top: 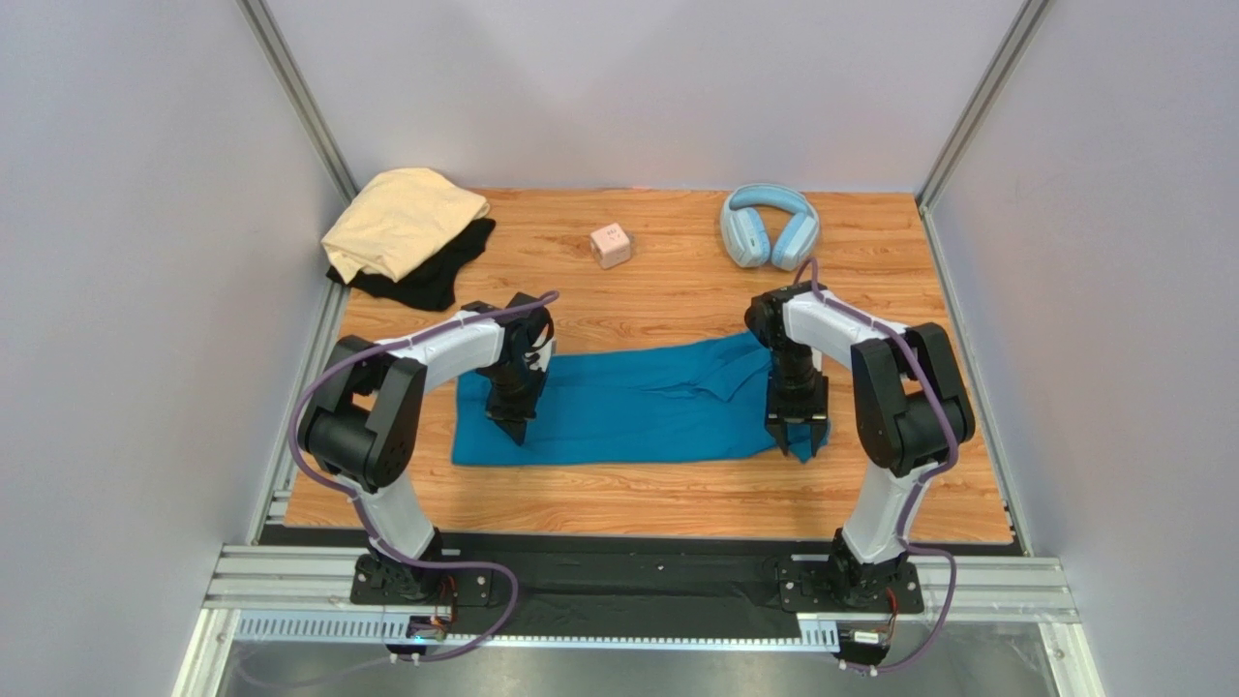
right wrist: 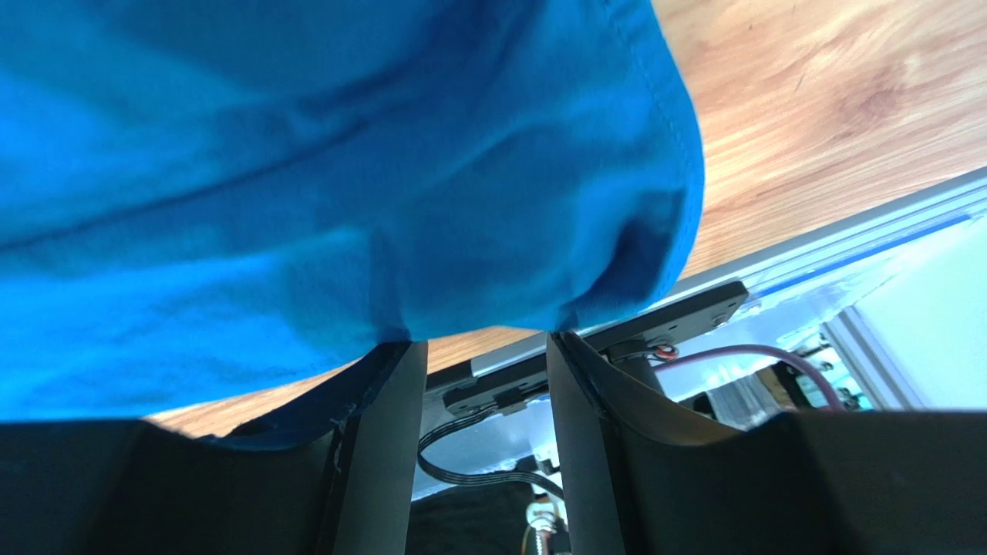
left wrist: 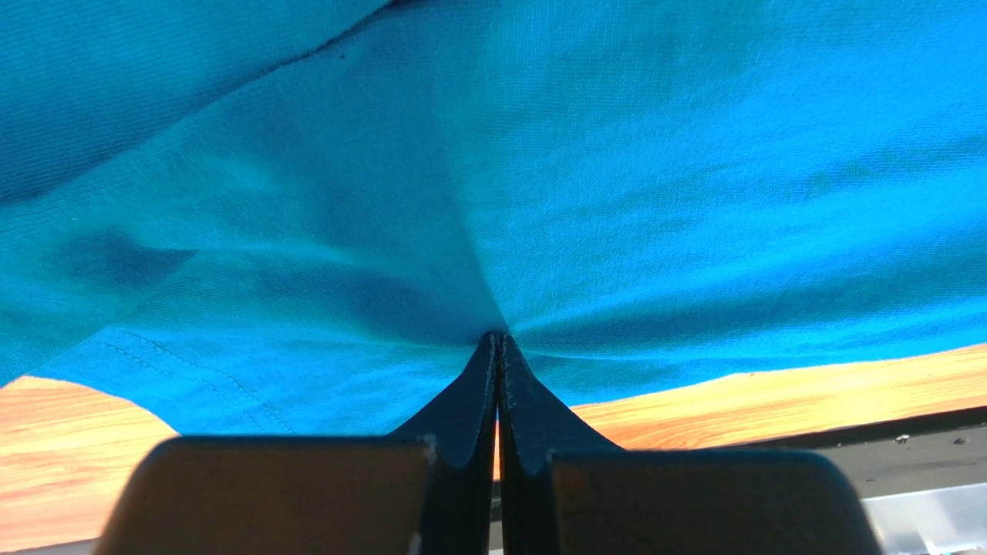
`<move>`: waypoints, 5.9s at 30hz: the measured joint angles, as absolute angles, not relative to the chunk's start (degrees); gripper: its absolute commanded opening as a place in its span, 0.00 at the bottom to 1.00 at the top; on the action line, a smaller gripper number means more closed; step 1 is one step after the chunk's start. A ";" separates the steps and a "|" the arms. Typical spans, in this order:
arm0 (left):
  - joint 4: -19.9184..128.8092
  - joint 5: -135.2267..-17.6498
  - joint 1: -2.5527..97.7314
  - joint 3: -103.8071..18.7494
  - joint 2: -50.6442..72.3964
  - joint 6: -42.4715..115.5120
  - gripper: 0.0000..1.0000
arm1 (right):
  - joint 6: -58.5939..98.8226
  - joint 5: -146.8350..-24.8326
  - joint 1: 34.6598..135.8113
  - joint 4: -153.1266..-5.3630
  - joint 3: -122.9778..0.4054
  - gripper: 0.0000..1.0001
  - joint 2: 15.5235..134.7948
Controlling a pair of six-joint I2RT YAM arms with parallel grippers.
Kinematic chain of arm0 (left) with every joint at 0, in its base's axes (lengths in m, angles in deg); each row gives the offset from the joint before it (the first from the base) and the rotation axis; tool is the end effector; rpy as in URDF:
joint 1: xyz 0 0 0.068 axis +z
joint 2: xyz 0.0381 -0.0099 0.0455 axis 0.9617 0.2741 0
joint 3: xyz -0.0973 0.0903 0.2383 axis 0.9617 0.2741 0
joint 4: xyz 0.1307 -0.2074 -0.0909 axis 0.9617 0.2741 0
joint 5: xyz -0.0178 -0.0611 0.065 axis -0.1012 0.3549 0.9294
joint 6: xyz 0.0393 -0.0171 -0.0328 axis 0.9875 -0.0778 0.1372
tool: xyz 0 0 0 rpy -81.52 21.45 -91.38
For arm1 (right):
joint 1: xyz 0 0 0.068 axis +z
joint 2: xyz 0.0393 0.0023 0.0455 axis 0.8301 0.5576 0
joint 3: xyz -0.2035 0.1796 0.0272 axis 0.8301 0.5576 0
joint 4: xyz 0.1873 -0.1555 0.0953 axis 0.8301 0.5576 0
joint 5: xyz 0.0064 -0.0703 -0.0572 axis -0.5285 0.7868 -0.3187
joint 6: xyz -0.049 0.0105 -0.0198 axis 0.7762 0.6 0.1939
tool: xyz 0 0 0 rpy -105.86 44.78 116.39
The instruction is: Fold and stack the t-shirts
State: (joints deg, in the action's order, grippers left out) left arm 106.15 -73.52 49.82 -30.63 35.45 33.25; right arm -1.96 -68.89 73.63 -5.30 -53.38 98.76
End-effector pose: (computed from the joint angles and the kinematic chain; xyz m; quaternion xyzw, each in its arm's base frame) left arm 0.2666 -0.1237 0.1536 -0.0823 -0.9955 0.0459 0.0099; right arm 0.2676 0.0784 0.1681 -0.0820 -0.9759 0.1464 0.1394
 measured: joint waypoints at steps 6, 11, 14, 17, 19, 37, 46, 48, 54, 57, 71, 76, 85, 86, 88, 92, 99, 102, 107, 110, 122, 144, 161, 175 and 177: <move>106.15 -73.52 49.82 -30.63 35.45 33.27 0.00 | -0.23 -68.48 71.92 -5.32 -53.73 0.47 102.30; 106.15 -73.52 49.82 -30.63 35.45 33.27 0.00 | 1.59 -69.22 70.02 -5.25 -54.53 0.22 104.93; 106.13 -73.52 49.82 -30.63 35.45 33.27 0.00 | 2.98 -69.29 69.43 -5.10 -56.00 0.03 106.59; 106.15 -73.52 49.82 -30.63 35.45 33.29 0.00 | 3.68 -69.20 69.02 -4.88 -56.70 0.00 107.09; 106.15 -73.52 49.82 -30.63 35.45 33.29 0.00 | 3.86 -68.91 68.88 -4.47 -57.05 0.00 107.09; 105.85 -74.20 49.93 -29.95 35.17 33.29 0.00 | 3.84 -49.42 67.64 -2.74 -63.45 0.16 105.28; 105.74 -75.16 50.63 -29.56 34.91 33.29 0.00 | 3.51 -40.65 65.50 -2.74 -70.07 0.32 107.46; 105.72 -75.18 50.67 -29.54 34.89 33.29 0.00 | 2.35 -39.15 65.39 -2.74 -70.10 0.32 107.29; 105.74 -75.38 50.84 -29.54 34.89 33.29 0.00 | 0.78 -46.16 65.74 -2.65 -70.93 0.32 102.67; 105.74 -75.60 50.89 -29.54 34.89 33.29 0.00 | 0.62 -51.14 67.20 -2.46 -72.39 0.32 101.69; 106.83 -78.09 50.87 -30.56 32.59 33.10 0.15 | 0.62 -65.64 71.79 -2.74 -64.81 0.31 106.76; 106.94 -80.62 48.68 -34.37 29.71 33.07 0.16 | 0.67 -67.01 71.68 -2.89 -64.00 0.29 108.01; 106.39 -83.95 43.46 -34.43 33.71 33.27 0.01 | 1.30 -67.30 71.68 -2.30 -65.57 0.30 114.11; 106.44 -84.06 43.39 -33.76 34.65 33.27 0.00 | 1.30 -67.17 71.68 -2.30 -65.77 0.30 114.11; 106.66 -84.17 43.37 -32.66 36.24 33.20 0.00 | 1.28 -66.82 71.68 -2.39 -66.21 0.30 114.30; 106.87 -84.01 43.41 -31.50 38.06 33.05 0.00 | 1.28 -66.29 71.51 -1.78 -67.60 0.30 115.66; 107.03 -83.25 43.41 -31.02 38.06 32.75 0.00 | 2.15 -64.56 70.92 0.47 -74.27 0.28 119.68; 106.98 -83.66 43.41 -29.93 37.55 31.81 0.00 | 3.09 -63.54 70.92 1.83 -80.02 0.28 122.65; 107.22 -84.23 43.39 -25.93 34.60 30.08 0.00 | 5.02 -63.12 71.18 2.90 -92.67 0.26 128.40; 109.28 -83.88 43.30 -24.25 33.01 28.77 0.00 | 6.77 -61.48 72.05 3.88 -101.53 0.26 132.60; 112.97 -83.38 40.81 -30.19 33.33 25.58 0.00 | 10.24 -61.18 73.82 2.18 -117.26 0.32 139.35; 115.31 -74.40 45.34 -45.03 38.38 27.96 0.28 | 8.93 -71.91 75.42 -17.03 -95.17 0.44 114.24; 107.99 -81.30 45.20 -36.55 42.10 27.17 0.00 | 7.90 -74.42 76.91 -8.47 -106.12 0.00 132.40; 107.77 -85.63 33.99 -33.21 41.01 25.64 0.00 | 8.80 -78.31 77.56 -4.09 -113.92 0.00 136.92; 108.56 -86.26 31.68 -34.50 42.23 25.58 0.00 | 8.75 -79.38 77.58 -3.90 -115.97 0.00 137.95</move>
State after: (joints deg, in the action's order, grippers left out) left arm 108.56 -86.26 31.68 -34.50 42.23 25.58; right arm 8.75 -79.38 77.58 -3.90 -115.97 137.95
